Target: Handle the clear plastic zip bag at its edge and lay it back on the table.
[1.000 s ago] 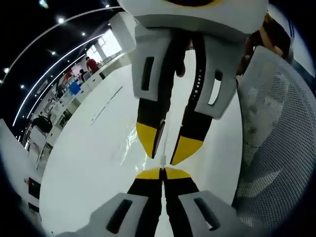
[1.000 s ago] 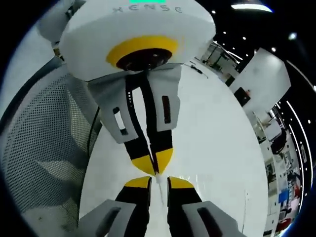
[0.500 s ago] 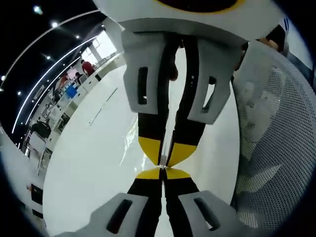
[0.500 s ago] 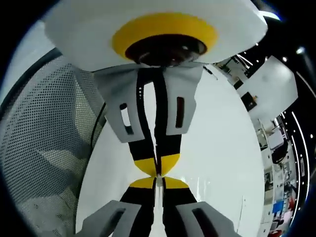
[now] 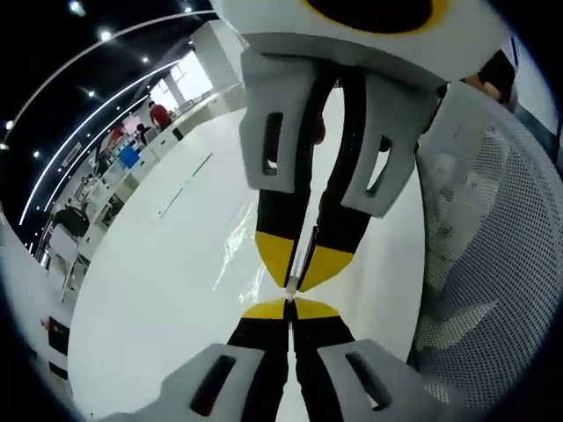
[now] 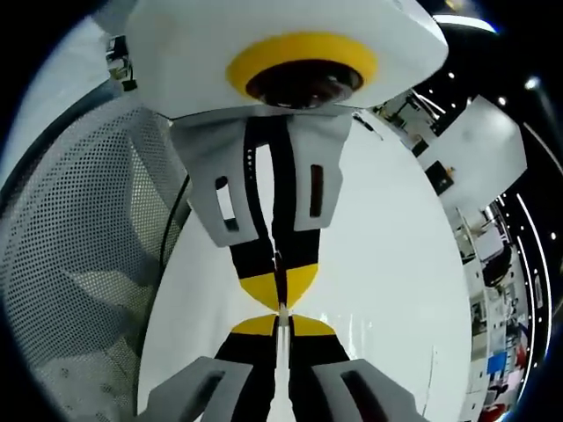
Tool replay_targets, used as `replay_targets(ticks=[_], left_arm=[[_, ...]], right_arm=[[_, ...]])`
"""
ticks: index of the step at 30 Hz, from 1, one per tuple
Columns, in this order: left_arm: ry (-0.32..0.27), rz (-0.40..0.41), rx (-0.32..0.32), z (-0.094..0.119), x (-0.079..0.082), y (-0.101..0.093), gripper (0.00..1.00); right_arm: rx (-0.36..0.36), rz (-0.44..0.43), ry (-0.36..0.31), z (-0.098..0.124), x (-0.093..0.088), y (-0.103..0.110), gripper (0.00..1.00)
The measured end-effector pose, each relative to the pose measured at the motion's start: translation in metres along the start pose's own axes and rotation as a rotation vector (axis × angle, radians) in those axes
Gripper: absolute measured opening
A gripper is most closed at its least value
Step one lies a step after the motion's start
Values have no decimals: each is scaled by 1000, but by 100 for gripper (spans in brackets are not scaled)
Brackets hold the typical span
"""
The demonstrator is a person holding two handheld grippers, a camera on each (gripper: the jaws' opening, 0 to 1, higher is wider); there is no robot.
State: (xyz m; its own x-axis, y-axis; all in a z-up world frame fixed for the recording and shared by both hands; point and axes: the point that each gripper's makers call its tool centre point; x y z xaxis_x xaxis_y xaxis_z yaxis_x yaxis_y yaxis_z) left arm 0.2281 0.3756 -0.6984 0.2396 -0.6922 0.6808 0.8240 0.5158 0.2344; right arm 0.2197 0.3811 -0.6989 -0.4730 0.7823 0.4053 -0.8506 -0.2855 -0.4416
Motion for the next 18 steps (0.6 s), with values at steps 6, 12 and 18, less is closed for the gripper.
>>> replay_targets(ticks=[6, 12, 18], left_arm=[[-7, -3, -11, -1, 3, 0, 0], [-9, 5, -16, 2, 7, -1, 0], [-7, 13, -17, 4, 7, -1, 0]], right_arm=[[-13, 77, -2, 3, 2, 0, 0], [-10, 102, 10, 3, 1, 1, 0], [-22, 109, 13, 2, 1, 1, 0]])
Point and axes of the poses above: the point that each gripper's makers call its tool centre point, and the gripper's own axes: z roughly backward along the fingers, y roughly to its left, x roughly out of its top, and after that the axes turned 7 degrees about z, right-handed
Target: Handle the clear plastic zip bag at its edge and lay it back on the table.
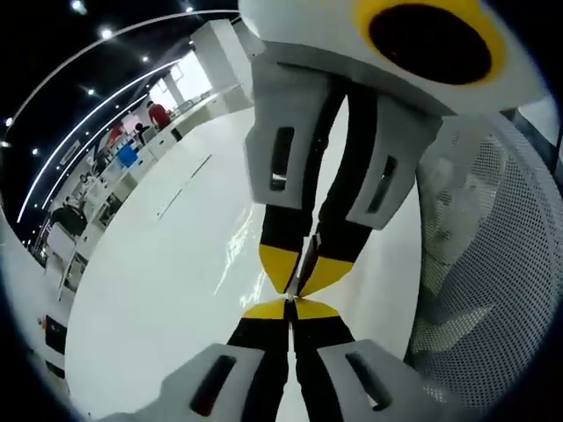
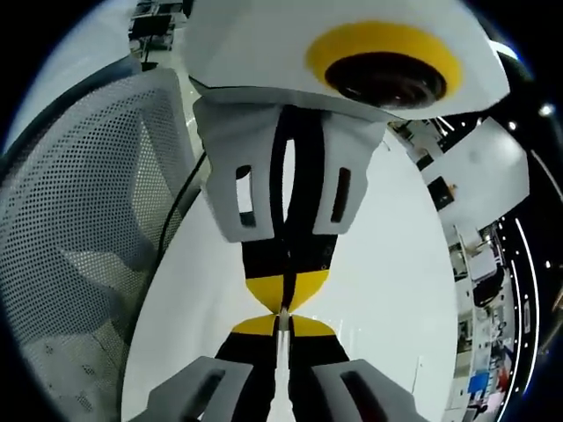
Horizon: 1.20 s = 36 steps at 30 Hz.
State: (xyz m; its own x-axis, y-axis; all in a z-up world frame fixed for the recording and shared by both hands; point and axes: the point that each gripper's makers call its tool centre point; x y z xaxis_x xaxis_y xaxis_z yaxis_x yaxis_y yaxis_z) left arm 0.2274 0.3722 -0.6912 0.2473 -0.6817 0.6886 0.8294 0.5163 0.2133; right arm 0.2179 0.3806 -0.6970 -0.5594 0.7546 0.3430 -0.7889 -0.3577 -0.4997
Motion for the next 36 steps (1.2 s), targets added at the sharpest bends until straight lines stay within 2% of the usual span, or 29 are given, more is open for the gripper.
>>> replay_targets(ticks=[17, 25, 36], left_arm=[[6, -4, 7, -2, -3, 1, 0], [11, -6, 2, -2, -3, 0, 0], [28, 2, 0, -3, -10, 0, 0]], right_arm=[[-1, 2, 4, 0, -1, 0, 0], [-3, -27, 7, 2, -5, 0, 0], [0, -43, 19, 4, -11, 3, 0]])
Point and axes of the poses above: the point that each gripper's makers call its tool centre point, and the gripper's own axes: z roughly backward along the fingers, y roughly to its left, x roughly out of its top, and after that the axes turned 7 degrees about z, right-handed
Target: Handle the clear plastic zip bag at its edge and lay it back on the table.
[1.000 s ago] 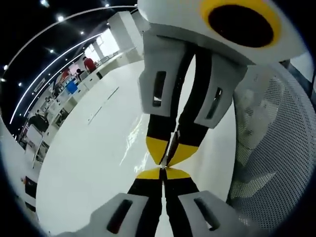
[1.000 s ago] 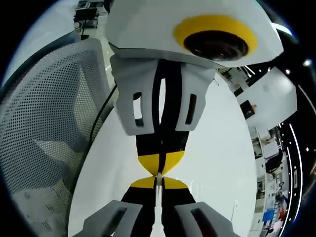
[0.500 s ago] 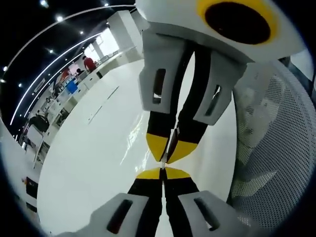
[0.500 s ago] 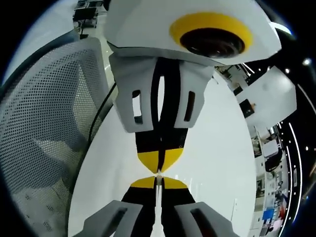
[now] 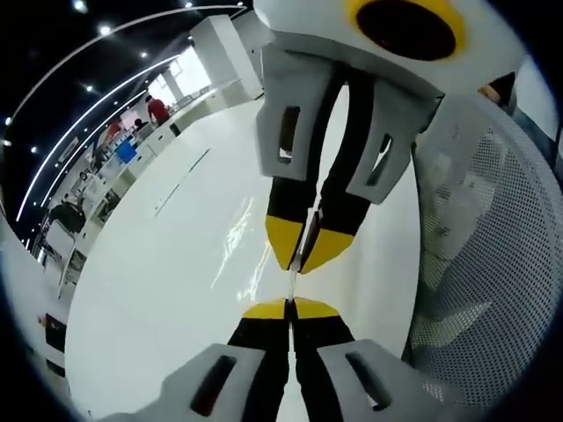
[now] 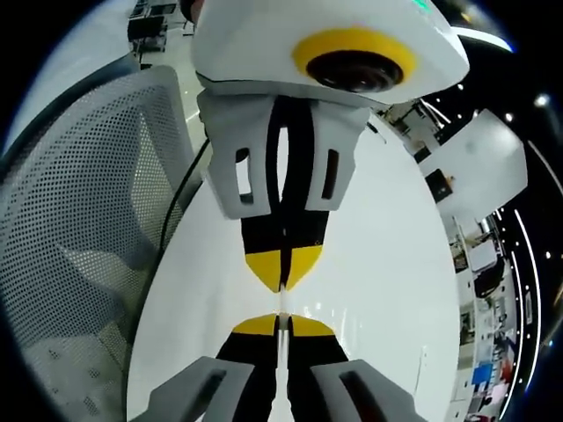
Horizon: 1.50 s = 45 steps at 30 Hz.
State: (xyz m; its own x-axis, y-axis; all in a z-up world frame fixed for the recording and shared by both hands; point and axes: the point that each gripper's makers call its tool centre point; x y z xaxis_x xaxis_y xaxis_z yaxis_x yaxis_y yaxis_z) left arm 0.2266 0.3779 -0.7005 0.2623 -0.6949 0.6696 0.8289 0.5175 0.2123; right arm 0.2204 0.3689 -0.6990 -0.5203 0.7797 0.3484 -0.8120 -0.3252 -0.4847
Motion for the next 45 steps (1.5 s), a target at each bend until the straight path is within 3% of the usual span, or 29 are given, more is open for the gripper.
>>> replay_targets(ticks=[31, 45], left_arm=[[21, 16, 9, 6, -10, 4, 0], [38, 32, 14, 6, -24, 7, 0]], right_arm=[[-15, -15, 27, 3, -9, 3, 0], [-21, -30, 46, 4, -16, 6, 0]])
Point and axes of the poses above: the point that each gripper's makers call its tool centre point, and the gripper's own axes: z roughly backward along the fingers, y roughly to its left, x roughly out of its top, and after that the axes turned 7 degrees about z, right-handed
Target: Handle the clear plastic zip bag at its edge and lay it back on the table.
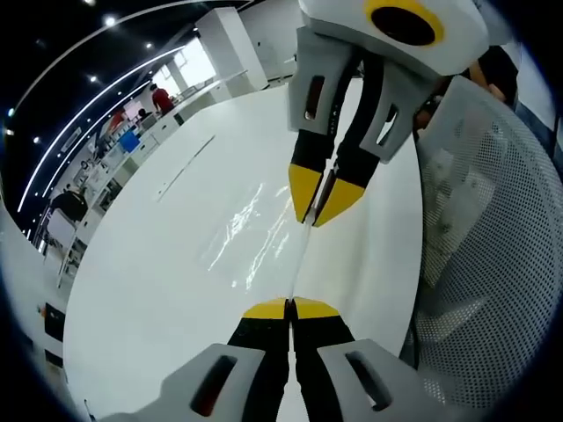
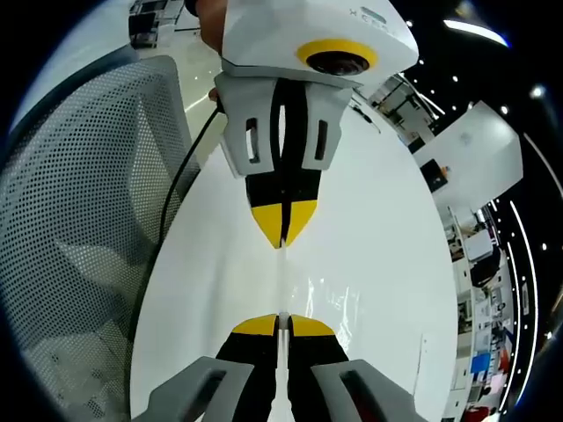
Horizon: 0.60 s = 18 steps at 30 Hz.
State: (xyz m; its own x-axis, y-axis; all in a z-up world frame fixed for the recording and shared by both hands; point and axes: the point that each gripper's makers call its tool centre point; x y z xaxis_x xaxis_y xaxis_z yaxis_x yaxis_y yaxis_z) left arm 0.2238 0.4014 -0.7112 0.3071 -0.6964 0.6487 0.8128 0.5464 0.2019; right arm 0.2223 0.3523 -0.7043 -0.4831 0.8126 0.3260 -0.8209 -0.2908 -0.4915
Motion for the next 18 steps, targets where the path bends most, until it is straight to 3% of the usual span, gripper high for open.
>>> replay_targets(ticks=[18], left_arm=[[15, 20, 13, 2, -9, 6, 0]], right_arm=[[0, -14, 15, 3, -7, 1, 0]])
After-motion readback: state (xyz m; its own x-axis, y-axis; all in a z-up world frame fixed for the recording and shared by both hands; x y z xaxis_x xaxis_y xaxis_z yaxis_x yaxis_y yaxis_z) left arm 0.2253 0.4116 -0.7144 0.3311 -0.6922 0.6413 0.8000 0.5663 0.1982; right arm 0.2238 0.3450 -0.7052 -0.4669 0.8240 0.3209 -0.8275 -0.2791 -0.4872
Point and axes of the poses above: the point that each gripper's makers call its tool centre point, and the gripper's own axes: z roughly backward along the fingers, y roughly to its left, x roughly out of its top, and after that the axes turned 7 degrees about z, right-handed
